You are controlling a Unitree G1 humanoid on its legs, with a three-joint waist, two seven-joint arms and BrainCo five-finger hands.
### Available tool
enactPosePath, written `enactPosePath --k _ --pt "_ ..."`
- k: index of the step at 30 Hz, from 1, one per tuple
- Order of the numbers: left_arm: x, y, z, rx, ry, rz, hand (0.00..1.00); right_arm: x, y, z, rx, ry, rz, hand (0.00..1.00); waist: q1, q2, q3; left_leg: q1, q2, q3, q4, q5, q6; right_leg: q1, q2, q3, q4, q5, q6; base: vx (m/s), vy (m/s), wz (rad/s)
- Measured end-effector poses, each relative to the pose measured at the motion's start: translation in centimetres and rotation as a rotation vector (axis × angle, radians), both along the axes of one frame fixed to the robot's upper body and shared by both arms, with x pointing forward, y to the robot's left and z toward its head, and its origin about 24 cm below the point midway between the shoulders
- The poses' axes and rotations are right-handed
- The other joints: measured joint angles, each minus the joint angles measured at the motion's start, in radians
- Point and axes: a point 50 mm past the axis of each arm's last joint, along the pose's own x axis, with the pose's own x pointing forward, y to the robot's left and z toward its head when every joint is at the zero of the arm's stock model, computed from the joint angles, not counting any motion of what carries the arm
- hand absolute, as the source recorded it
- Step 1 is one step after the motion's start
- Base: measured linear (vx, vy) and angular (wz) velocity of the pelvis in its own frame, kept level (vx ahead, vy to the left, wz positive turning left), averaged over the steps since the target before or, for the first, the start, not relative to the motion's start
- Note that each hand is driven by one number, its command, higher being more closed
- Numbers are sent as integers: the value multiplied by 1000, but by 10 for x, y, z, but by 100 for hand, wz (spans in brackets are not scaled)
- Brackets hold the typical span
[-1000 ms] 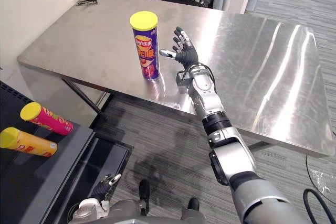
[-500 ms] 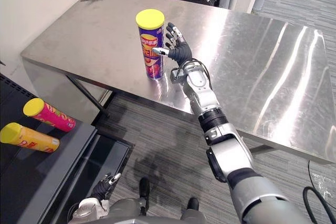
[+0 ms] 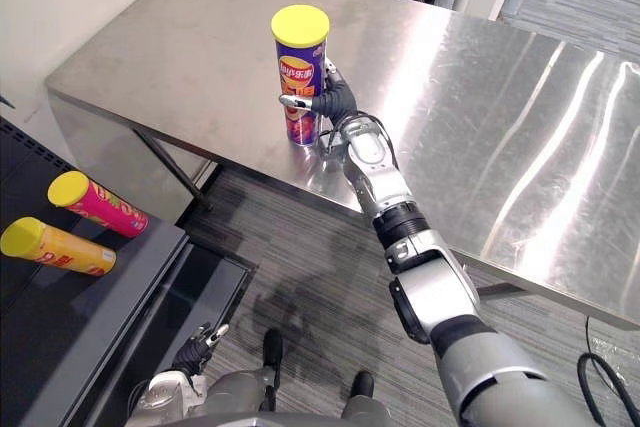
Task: Put the gum and the chips on the shelf.
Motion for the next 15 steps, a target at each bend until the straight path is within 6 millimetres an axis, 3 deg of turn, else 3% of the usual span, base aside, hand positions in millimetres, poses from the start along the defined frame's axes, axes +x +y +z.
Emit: enactPosePath --k 15 --pt "5 1 2 -5 -12 3 0 7 5 17 -108 -25 5 100 21 -5 3 -37 46 -25 6 31 -22 -40 40 6 25 6 -15 -18 -10 2"
